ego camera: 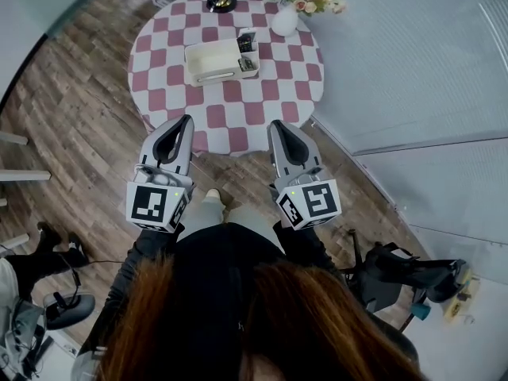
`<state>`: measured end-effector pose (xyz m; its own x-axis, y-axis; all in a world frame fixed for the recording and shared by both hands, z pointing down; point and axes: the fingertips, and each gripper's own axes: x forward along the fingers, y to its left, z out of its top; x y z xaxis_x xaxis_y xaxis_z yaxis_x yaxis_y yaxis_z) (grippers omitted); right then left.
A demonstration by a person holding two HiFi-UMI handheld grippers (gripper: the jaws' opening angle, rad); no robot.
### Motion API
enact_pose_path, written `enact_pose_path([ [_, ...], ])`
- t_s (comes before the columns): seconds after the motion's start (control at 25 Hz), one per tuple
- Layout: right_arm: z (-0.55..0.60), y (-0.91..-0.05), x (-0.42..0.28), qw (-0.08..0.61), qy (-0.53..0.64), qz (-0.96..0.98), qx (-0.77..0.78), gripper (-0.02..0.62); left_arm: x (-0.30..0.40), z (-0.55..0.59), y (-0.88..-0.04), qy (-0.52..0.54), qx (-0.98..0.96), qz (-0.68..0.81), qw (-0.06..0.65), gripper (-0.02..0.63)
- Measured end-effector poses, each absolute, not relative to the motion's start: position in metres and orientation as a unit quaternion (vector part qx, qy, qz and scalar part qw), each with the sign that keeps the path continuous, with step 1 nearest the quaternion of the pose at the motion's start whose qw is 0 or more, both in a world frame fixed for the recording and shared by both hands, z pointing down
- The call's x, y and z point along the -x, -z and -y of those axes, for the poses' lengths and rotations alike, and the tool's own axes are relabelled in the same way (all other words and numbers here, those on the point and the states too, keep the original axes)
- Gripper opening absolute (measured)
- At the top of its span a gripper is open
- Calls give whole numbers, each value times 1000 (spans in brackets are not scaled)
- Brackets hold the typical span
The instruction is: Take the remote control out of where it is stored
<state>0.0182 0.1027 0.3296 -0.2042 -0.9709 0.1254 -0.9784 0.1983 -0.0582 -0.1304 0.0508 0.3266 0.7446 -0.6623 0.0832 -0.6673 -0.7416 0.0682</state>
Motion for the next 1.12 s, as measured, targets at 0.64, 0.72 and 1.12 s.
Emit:
enact_pose_path([
  [0.64,-31,-341,-44,34,-71,800,-595,15,110,-4,-340,-26,-918,391,54,9],
  [0.72,-16,-340,-54,36,-68,805,-588,15,103,6,-339,-21,-914,400,55,9],
  [1.12,48,-335,-96,38,-58,831,-552,15,54,53,-332,-18,-899,435,40,9],
])
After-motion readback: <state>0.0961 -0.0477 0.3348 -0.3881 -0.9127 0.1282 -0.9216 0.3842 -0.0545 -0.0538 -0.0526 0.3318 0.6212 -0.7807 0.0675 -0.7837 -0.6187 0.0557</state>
